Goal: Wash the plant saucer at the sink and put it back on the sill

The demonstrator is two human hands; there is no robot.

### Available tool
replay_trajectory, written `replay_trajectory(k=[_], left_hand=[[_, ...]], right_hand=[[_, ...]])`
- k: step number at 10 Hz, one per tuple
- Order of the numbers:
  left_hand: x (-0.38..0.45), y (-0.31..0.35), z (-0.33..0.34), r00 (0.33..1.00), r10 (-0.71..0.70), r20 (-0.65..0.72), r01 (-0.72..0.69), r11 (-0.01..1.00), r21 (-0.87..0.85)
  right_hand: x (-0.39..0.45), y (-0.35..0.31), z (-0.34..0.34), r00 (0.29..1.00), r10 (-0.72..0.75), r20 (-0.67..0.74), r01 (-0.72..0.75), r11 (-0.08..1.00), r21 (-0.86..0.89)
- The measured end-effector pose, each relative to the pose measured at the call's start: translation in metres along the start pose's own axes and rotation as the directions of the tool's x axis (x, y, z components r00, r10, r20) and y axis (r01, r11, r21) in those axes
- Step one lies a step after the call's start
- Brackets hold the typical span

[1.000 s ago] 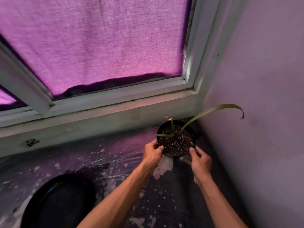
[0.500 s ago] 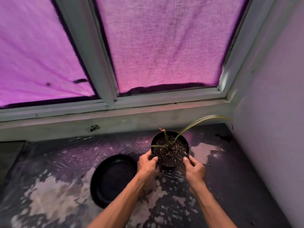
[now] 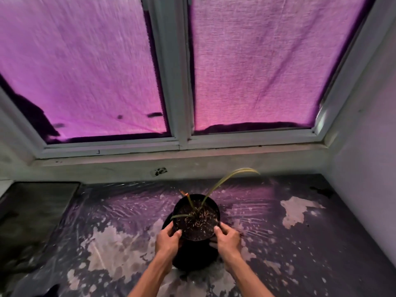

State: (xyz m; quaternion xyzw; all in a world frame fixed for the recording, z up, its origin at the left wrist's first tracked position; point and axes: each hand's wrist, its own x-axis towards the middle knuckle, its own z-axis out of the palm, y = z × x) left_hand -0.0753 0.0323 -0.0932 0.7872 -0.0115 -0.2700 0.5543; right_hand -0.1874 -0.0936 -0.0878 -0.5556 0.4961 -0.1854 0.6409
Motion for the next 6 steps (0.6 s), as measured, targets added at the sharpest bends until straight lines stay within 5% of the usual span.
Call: replay_trajectory(k=[2,4,5,6], left_hand=[[0.011,-0.03,-0.017,0.993,-0.111,0.03,0.111,0.994,-0.019],[0.008,-0.022,-0.022,0.994,-0.088,0.066,0.081,0.991,0.11],[0.0,-0.006,-0.028,1.0,0.0,-0.019,0.006,0.958,0.287],[-0.01,0.03,-0.032,0.977,0.149,-0.155,-0.074,0.911,0.406]], right_hand=[[-0.007,0.015,0.023,0.999,0.034,-0.038,-0.037,0.998,-0.056],[-0.013,0.011,0.021,0.999,0.017,-0.031,-0.023,0.982,-0.188],[-0.024,0.003,0.016,0.991,-0.117,-0.058,0.078,0.888,-0.453],[-0.032,-0.013,0.014,0.946,-0.317,-0.068,0.234,0.812,-0.535]])
